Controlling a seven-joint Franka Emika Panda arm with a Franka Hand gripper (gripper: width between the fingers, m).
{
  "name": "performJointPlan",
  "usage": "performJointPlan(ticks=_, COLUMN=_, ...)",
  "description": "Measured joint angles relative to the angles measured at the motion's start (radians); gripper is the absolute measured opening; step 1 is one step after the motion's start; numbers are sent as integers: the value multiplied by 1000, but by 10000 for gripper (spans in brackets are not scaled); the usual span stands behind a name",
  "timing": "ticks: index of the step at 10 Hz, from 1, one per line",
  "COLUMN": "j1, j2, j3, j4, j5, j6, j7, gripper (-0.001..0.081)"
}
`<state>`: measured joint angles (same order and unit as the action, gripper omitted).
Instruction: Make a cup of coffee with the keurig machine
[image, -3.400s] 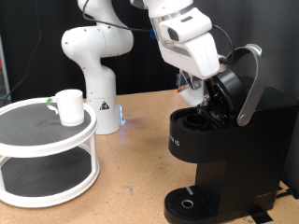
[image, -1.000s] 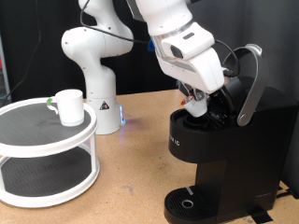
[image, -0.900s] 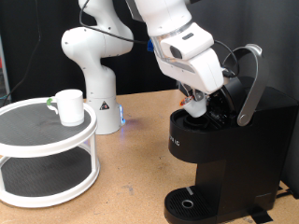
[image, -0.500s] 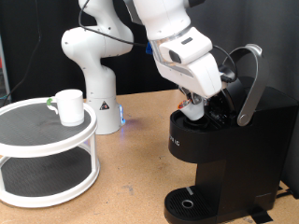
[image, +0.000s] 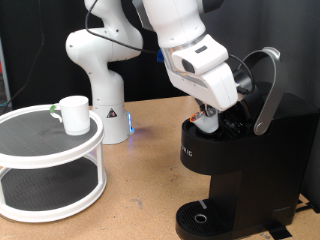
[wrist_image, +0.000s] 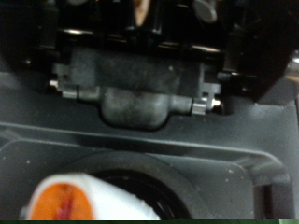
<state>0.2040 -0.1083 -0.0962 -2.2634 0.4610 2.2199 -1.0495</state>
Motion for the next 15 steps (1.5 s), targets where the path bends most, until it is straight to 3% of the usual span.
performJointPlan(ticks=7, j1=2, j2=9, j3=9, j4=0, j5=-23, j6=11, j7=5, gripper=57)
performJointPlan(ticks=11, j1=2, j2=16, j3=30, j4=1, j5=-90, j6=34, j7=69, gripper=57)
performJointPlan(ticks=15, j1=2, j2=23, j3=32, j4=5, j5=-99, j6=37, j7=79, gripper=57)
